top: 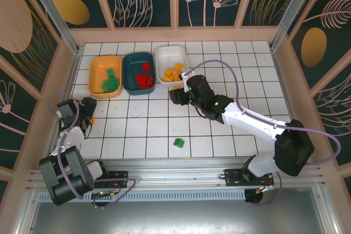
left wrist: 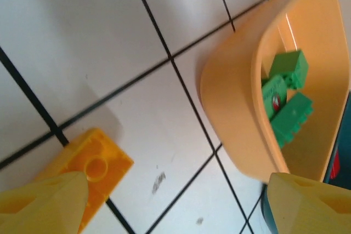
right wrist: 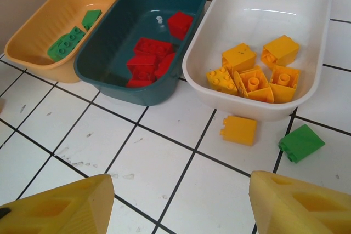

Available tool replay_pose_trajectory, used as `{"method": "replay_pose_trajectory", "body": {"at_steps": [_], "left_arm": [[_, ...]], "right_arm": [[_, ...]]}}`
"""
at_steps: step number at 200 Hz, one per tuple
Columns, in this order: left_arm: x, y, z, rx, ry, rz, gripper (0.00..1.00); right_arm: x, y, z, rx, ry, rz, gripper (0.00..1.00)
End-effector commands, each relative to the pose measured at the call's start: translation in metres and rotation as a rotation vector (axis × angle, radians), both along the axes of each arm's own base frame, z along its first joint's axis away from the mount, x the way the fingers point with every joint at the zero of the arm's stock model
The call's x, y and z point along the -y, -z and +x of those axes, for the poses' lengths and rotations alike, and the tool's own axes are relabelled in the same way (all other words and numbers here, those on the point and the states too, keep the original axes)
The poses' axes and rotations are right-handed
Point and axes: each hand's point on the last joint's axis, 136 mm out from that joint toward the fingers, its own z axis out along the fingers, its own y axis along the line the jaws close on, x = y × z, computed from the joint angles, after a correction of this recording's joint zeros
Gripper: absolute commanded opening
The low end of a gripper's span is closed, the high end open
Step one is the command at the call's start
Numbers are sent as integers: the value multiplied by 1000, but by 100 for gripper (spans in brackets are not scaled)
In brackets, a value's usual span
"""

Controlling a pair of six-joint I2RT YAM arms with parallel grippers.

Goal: Sort the legos into containers by color

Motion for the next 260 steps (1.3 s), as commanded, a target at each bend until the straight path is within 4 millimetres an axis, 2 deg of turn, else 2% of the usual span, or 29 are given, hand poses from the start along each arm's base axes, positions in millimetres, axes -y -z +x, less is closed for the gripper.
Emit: {"method": "replay_pose_trajectory", "body": {"at_steps": [1,21,51,62,70,85,106,130,154,201,237,260], "left_arm": [[30,10,-11,-12,95,-86,84],[35,-1,-17,-14,144,-52,84],[-2,-36,-29,-78,22,147,85],[-11,-43,-30,-87,-14,186,85],[-15,-41,-30,-105,-22,197,86],[-15,-24,-32,-159,-7,189,86],[-13,-2,-38,-226,1,165,85],[-17,14,-48,-288,-34,172,84],[-27,19,-49,-332,-54,204,81],[-26,29,-21,-324,14,172,76],[-25,36,-18,-333,28,163,72],[-20,42,-14,-334,46,144,65]], "right_arm": [[2,-3,6,47,20,21,67],[8,2,7,57,39,37,67],[30,17,7,49,128,99,68],[41,23,7,38,173,128,68],[47,29,4,28,188,148,68],[61,37,2,30,234,175,68],[80,36,6,34,286,208,69],[91,36,10,27,309,241,69],[91,37,10,11,305,256,69],[89,37,10,5,293,259,68],[87,42,11,-5,293,244,69],[86,44,11,-12,287,244,68]]}}
